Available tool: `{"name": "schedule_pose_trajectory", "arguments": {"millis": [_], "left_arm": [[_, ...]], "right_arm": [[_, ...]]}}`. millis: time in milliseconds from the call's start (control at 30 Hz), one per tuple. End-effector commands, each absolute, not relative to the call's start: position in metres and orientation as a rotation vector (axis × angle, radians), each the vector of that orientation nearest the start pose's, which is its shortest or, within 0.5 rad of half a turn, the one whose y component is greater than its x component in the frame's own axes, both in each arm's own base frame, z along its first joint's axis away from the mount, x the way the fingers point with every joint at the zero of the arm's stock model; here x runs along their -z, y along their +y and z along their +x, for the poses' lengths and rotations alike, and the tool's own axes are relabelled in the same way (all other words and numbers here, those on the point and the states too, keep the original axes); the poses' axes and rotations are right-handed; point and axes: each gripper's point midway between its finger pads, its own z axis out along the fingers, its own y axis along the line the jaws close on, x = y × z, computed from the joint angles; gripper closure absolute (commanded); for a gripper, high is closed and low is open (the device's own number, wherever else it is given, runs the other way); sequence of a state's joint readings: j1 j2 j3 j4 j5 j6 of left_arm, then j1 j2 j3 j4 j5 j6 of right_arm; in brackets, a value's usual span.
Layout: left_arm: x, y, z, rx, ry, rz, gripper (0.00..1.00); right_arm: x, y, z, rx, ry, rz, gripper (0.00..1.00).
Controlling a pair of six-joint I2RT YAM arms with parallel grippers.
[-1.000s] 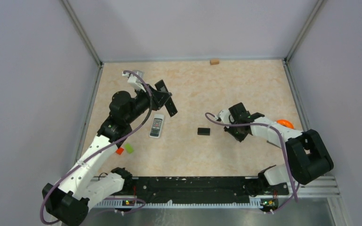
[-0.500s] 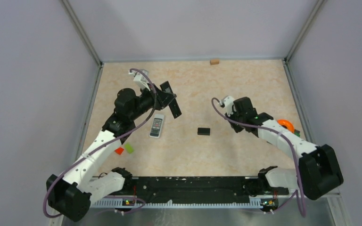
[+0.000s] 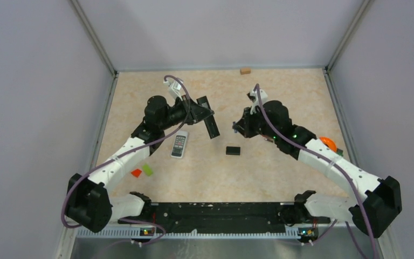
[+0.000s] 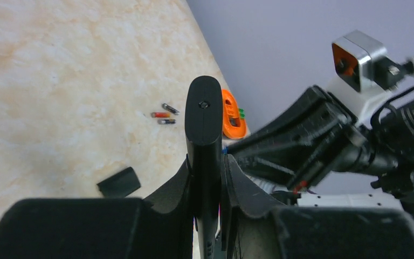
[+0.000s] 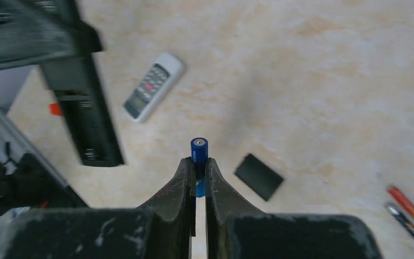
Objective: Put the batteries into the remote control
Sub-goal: Load the battery into the remote control.
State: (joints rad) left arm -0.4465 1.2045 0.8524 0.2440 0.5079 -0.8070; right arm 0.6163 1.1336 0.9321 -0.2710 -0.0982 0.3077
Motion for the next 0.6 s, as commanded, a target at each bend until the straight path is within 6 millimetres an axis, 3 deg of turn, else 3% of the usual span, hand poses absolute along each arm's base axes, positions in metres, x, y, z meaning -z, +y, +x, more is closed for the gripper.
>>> {"name": "schedule_pose_trajectory", "arguments": {"millis": [0, 167, 567], "left_arm": [[-0.319, -0.280, 0.292, 1.505, 1.736, 0.130, 1.00], [-0.317, -0.282, 0.291, 1.536, 1.746, 0.122, 1.00], [-0.324, -0.283, 0.286, 1.595, 1.743, 0.105, 1.00]], "right_arm": [[-0.303, 0.292, 0.262, -0.957, 1.831, -0.262, 1.00], [-0.334, 0.312, 0.249, -1.008, 1.710, -0.259, 1.00], [-0.329, 0.329, 0.250, -0.885, 1.720, -0.354, 1.00]]}}
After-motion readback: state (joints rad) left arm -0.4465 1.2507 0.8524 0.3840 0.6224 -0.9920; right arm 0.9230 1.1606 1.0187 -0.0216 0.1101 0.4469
